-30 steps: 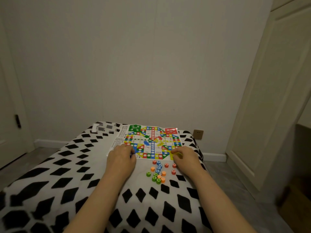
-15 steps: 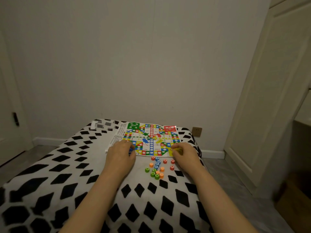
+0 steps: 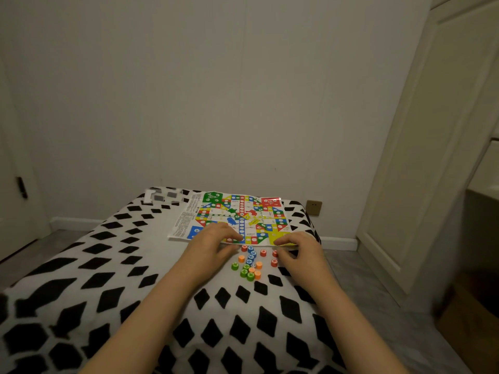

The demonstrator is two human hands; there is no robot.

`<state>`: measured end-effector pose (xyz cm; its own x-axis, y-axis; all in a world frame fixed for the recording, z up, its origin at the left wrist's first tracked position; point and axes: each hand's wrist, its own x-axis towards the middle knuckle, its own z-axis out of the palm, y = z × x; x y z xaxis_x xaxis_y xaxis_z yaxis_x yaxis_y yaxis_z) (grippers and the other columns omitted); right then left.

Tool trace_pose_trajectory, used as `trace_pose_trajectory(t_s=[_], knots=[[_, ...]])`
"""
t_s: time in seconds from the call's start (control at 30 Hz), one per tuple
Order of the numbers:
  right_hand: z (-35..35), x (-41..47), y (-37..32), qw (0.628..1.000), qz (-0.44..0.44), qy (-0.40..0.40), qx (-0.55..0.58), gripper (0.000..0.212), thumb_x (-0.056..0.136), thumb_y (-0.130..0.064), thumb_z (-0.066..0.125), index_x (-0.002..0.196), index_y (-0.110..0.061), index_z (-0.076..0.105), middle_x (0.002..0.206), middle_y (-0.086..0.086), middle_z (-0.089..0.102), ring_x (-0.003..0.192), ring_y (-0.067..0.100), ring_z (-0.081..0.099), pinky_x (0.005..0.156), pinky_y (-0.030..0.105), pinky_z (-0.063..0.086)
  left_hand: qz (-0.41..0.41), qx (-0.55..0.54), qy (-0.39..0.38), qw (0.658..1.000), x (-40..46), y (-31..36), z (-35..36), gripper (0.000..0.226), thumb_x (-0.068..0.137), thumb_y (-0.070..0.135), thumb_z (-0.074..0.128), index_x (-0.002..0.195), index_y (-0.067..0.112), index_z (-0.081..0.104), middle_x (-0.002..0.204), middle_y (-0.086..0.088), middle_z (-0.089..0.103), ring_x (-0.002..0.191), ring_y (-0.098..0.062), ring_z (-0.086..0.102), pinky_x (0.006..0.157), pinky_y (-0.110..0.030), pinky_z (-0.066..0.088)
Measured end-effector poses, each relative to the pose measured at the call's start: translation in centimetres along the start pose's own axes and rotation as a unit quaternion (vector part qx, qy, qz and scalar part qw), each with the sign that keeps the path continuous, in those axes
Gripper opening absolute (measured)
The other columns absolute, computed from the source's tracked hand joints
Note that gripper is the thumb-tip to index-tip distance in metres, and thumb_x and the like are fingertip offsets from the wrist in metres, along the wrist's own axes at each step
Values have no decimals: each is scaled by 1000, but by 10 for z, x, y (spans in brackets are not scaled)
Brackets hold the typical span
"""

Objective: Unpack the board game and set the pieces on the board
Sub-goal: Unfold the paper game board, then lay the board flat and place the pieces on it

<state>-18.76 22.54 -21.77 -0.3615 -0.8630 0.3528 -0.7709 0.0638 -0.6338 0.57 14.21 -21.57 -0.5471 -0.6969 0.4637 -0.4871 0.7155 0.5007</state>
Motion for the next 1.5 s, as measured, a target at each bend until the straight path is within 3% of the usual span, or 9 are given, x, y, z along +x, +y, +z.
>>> trace_pose_trajectory(t_s=[0.1,0.53,0.87,1.0,1.13,1.23,1.3,1.4,1.5], knots=[[0,-2,0,1000,8,-20,-19,21,86,-28,63,107,-27,66,119,-7,57,113,9,49,101,37,44,3,19,-32,999,5,-1,4,29,87,32,58,116,29,61,122,12,55,109,4,37,96,-19,31],[2,-2,1,1000,20,-11,-6,12,85,-27,64,96,-27,68,112,-7,61,105,9,55,94,37,49,2,20,-53,998,14,-1,8,18,86,33,60,102,28,66,105,13,60,102,-3,51,94,-30,46],[1,10,4,997,16,39,59,10,86,-27,63,96,-28,67,110,-9,59,101,4,50,85,24,47,-3,-15,-16,1000,25,3,10,13,87,34,58,99,31,62,112,13,58,113,-6,47,100,-31,40],[-2,29,4,996,22,41,73,13,87,-27,62,98,-26,67,112,-7,58,102,5,51,76,18,42,-17,-26,-3,1000,45,12,13,13,88,33,58,100,31,62,108,19,50,105,0,42,96,-26,39],[-5,58,9,995,31,61,73,15,86,-29,63,99,-22,68,105,-9,62,98,6,57,68,15,41,-11,-26,-8,1000,73,14,16,13,86,27,62,99,25,65,106,11,58,98,-2,50,87,-23,43],[-7,83,14,992,39,73,99,13,86,-26,63,96,-19,67,94,-7,63,83,5,60,65,17,46,-21,-31,-19,999,97,13,22,12,86,23,63,97,21,68,101,7,63,90,-5,55,81,-22,46],[-7,98,17,990,46,76,114,15,86,-24,64,97,-14,67,90,-5,65,75,3,59,59,16,45,-35,-42,-26,998,112,12,27,14,86,22,63,98,19,69,100,4,67,88,-7,58,80,-24,49],[-4,130,24,987,62,79,126,16,86,-22,65,97,-10,67,92,0,67,78,6,63,61,19,50,-66,-51,-30,996,142,3,36,16,87,19,63,101,17,69,100,0,68,88,-11,61,78,-25,50],[4,160,33,988,72,64,124,18,88,-21,62,102,-11,66,93,-2,64,71,0,57,54,13,42,-91,-61,-31,993,169,-8,50,17,87,18,61,103,16,68,102,-1,69,91,-13,64,83,-30,54]])
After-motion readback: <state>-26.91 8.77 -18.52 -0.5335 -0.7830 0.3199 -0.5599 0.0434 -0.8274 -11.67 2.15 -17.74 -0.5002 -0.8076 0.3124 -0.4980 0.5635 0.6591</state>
